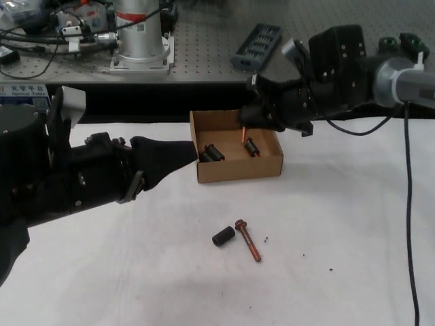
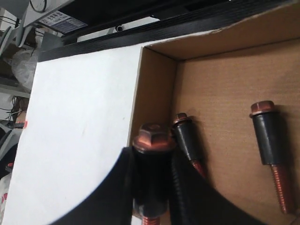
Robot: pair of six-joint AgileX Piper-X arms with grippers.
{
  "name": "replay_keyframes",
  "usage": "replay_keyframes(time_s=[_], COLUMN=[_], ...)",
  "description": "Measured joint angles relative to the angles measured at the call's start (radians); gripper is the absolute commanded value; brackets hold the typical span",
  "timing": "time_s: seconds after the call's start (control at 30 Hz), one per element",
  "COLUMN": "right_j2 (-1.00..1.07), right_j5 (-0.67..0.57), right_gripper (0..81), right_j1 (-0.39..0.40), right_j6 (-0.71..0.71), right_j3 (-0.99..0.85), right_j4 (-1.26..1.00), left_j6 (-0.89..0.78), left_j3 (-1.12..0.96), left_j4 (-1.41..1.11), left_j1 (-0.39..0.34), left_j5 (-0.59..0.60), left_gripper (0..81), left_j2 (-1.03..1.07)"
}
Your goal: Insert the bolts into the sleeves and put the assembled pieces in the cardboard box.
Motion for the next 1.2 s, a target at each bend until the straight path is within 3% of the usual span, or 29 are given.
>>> replay_keyframes(time_s=[0.47,0.67,1.0,1.2], right_j2=[0.049,0.049,0.049,-0.021], right_j5=[-0.009,-0.027,-0.137,-0.109], right_gripper=[6.4,37.1,33.7,33.1], right_j1=[0.000,0.000,0.000,-0.021], right_j6=[0.023,0.047,0.065,-0.133], right_j3=[-0.059,-0.060,-0.062,-0.062], right_j4=[0.062,0.054,0.056,0.285], left_j6=[-0.026,-0.060,-0.074,-0.073], left_j3=[0.000,0.000,0.000,0.000], left_j4=[-0.048,-0.149,-0.172,-0.156], left_j1=[0.000,0.000,0.000,-0.007], left_j5=[0.053,0.058,0.105,0.129], left_gripper=[19.1,19.1,19.1,19.1], left_j2=[0.000,0.000,0.000,0.000])
